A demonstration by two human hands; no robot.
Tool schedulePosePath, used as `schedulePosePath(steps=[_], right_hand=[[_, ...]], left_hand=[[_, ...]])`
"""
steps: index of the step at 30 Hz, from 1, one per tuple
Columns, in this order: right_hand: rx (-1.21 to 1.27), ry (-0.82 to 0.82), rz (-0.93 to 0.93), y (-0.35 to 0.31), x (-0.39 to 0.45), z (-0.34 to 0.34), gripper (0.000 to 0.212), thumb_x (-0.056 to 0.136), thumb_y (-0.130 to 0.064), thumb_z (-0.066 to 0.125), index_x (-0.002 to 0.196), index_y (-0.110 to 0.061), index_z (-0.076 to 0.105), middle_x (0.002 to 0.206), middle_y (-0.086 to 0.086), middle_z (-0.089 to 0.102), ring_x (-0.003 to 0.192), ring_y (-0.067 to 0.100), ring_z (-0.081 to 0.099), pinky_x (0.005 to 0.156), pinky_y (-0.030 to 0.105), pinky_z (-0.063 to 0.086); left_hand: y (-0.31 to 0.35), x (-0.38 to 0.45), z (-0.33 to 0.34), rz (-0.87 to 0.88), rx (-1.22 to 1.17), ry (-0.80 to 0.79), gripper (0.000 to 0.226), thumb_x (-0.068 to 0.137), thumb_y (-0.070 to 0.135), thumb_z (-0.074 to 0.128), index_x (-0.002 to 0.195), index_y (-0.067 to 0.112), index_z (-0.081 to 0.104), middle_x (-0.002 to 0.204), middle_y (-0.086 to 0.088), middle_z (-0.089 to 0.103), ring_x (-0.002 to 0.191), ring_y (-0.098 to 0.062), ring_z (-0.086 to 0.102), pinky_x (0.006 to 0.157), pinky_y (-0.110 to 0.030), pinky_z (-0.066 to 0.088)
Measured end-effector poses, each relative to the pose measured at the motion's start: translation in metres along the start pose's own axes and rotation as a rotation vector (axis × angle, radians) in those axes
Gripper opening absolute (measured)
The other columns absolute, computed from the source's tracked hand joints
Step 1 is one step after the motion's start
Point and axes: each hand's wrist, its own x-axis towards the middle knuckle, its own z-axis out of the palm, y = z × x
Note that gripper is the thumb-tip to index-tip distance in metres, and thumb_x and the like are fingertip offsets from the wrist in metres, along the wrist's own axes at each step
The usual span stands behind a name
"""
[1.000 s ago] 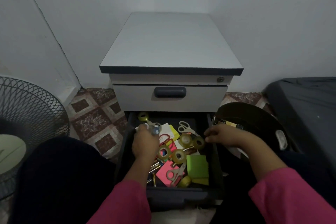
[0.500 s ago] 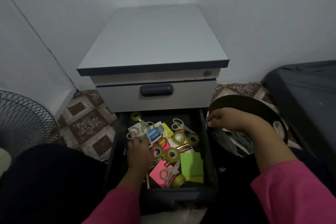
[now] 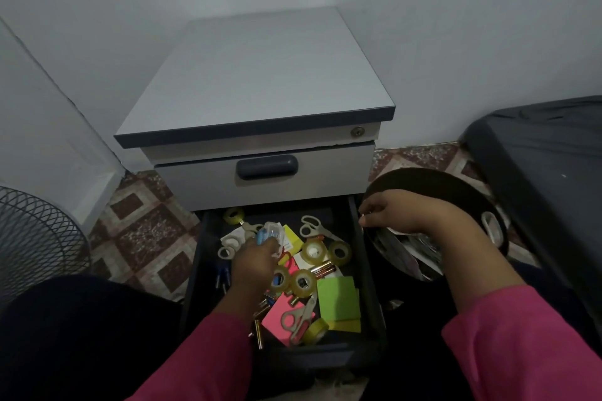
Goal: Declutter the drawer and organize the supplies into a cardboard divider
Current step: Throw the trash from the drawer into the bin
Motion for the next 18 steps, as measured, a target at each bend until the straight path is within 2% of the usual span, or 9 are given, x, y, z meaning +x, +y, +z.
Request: schedulePosePath(steps=[2,6,9,11,14,16,18], right_hand=[[0.018,0.052,0.013,0.005,-0.004,-0.007,0.036,0.092,-0.035,0.06,0.125,-0.02,0.059,0.125,0.003,0.058,0.111,0.018,0.054,0.095,0.031,0.044],[0.048,0.175,0.09,0.02,-0.019,-0.026,0.035,0.095,-0.032,0.057,0.127,-0.018,0.059,0.125,0.004,0.059,0.108,0.019,0.055,0.088,0.028,0.041],[0.067,0.216,0.198,0.037,-0.028,-0.037,0.035,0.097,-0.031,0.054,0.129,-0.018,0.057,0.127,0.005,0.057,0.109,0.021,0.055,0.085,0.027,0.038],[0.099,0.221,0.251,0.047,-0.029,-0.039,0.034,0.096,-0.03,0.054,0.126,-0.016,0.06,0.118,0.006,0.06,0.098,0.02,0.056,0.079,0.027,0.043],[0.11,0.219,0.295,0.055,-0.027,-0.037,0.029,0.097,-0.029,0.054,0.12,-0.013,0.063,0.1,0.004,0.059,0.078,0.015,0.054,0.054,0.023,0.037],[0.122,0.193,0.312,0.058,-0.024,-0.037,0.029,0.097,-0.029,0.053,0.118,-0.013,0.064,0.097,0.004,0.061,0.071,0.012,0.053,0.05,0.022,0.035],[0.135,0.16,0.326,0.059,-0.021,-0.036,0.029,0.097,-0.03,0.053,0.119,-0.014,0.063,0.099,0.004,0.062,0.073,0.014,0.055,0.051,0.022,0.035]], left_hand=[[0.016,-0.001,-0.008,0.039,-0.144,0.014,0.022,0.091,0.028,0.055,0.112,0.023,0.058,0.116,-0.01,0.052,0.099,-0.029,0.056,0.079,-0.033,0.047],[0.079,-0.014,-0.031,0.26,-0.513,-0.042,0.012,0.091,0.029,0.061,0.102,0.028,0.062,0.118,0.003,0.052,0.101,-0.015,0.054,0.075,-0.026,0.046],[0.135,-0.011,-0.037,0.357,-0.614,-0.138,0.015,0.089,0.027,0.064,0.103,0.028,0.065,0.116,0.001,0.053,0.102,-0.019,0.055,0.08,-0.028,0.046],[0.168,0.0,-0.033,0.375,-0.603,-0.201,0.02,0.088,0.029,0.064,0.108,0.026,0.067,0.117,-0.003,0.054,0.105,-0.024,0.055,0.084,-0.03,0.046],[0.203,0.02,-0.026,0.351,-0.662,-0.334,0.03,0.092,0.029,0.059,0.122,0.025,0.066,0.131,-0.012,0.051,0.121,-0.029,0.049,0.097,-0.027,0.038],[0.21,0.027,-0.026,0.314,-0.738,-0.399,0.032,0.095,0.025,0.055,0.127,0.026,0.062,0.142,-0.018,0.045,0.133,-0.029,0.039,0.108,-0.026,0.029],[0.204,0.03,-0.028,0.279,-0.822,-0.403,0.035,0.096,0.019,0.055,0.13,0.023,0.06,0.142,-0.011,0.048,0.133,-0.022,0.04,0.109,-0.029,0.033]])
